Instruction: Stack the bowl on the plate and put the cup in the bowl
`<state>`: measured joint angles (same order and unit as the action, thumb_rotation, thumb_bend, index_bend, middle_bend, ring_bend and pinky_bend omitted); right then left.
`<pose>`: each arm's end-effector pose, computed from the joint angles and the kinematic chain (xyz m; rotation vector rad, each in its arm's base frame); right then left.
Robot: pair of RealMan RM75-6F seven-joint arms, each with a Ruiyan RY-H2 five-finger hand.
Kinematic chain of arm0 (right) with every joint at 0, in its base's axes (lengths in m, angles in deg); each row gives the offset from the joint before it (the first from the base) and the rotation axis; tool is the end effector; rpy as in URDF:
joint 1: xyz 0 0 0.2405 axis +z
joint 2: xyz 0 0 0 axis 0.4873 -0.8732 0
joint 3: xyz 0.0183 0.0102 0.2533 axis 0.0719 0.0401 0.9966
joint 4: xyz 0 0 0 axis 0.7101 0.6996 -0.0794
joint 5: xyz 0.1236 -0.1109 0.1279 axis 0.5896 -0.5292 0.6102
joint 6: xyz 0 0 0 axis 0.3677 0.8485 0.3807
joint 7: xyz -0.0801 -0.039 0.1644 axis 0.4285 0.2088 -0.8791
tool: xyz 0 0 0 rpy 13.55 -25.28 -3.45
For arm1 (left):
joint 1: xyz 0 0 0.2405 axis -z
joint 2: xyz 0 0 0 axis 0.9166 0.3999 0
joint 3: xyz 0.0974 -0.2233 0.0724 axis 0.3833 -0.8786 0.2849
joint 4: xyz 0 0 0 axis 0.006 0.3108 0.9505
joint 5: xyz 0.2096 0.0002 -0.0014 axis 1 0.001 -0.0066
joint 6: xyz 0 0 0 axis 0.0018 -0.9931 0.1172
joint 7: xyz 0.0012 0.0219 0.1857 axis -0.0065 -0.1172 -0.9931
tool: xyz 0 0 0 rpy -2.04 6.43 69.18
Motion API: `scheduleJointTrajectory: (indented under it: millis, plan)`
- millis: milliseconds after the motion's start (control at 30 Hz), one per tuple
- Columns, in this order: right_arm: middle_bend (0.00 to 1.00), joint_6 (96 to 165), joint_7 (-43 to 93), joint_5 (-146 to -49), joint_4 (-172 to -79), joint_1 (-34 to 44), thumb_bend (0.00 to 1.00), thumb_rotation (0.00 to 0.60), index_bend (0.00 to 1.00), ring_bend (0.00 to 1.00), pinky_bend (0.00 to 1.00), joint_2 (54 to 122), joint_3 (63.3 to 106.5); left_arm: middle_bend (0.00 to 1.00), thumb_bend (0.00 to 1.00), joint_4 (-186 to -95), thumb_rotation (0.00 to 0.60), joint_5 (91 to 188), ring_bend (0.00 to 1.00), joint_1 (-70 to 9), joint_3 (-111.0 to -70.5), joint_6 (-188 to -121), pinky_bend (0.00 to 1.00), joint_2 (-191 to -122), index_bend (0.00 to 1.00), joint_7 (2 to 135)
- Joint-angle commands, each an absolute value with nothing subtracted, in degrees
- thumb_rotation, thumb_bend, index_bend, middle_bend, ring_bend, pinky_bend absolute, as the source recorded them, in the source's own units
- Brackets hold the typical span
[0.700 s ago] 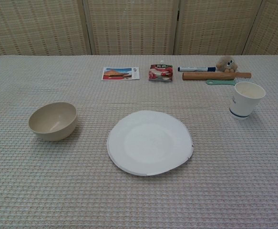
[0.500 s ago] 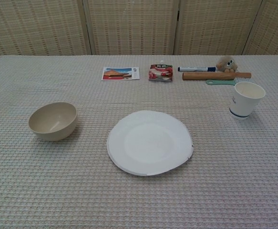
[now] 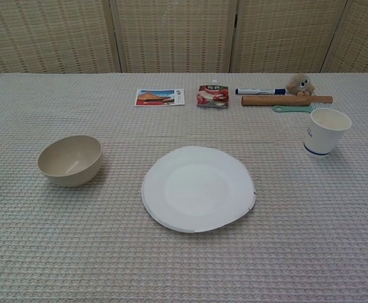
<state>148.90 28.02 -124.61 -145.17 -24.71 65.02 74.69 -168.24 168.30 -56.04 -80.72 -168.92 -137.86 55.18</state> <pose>-0.3063 -0.2098 0.1542 1.5167 -0.9054 0.8271 -0.2596 0.2262 0.1082 -1.6588 -0.8497 -0.8292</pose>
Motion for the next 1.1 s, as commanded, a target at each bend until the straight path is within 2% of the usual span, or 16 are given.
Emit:
scheduleJointTrajectory:
  millis: [33,167,467,767,1100]
  plan:
    - [0.00,148.6,26.6,-124.4,-144.9,-24.4,0.23,0.600,0.00,0.00,0.00,64.5,74.9,0.11,0.25,-169.9,0.600,165.7,0.00,-53.1,-82.3,-164.8,0.20,-139.4,0.26,52.7]
    - [0.00,148.5,24.8,-124.5,-144.3,-24.1,0.23,0.600,0.00,0.00,0.00,64.1,75.0,0.11,0.25,-170.8,0.600,163.2,0.00,-50.8,-83.8,-161.6,0.20,-141.7,0.35,48.6]
    - [0.00,147.7,23.5,-125.0,-144.1,-23.8,0.23,0.600,0.00,0.00,0.00,63.6,74.5,0.13,0.25,-170.4,0.600,157.7,0.00,-44.4,-87.6,-154.8,0.19,-145.6,0.43,43.1]
    - [0.00,147.4,22.0,-124.2,-143.7,-23.6,0.23,0.600,0.00,0.00,0.00,63.2,74.7,0.13,0.25,-168.5,0.600,152.9,0.00,-39.7,-89.5,-150.4,0.19,-148.7,0.44,40.2]
    - [0.00,146.7,20.7,-123.5,-143.3,-23.3,0.23,0.600,0.00,0.00,0.00,62.9,74.9,0.13,0.25,-165.3,0.600,150.6,0.00,-36.7,-89.6,-149.4,0.19,-151.9,0.45,38.9]
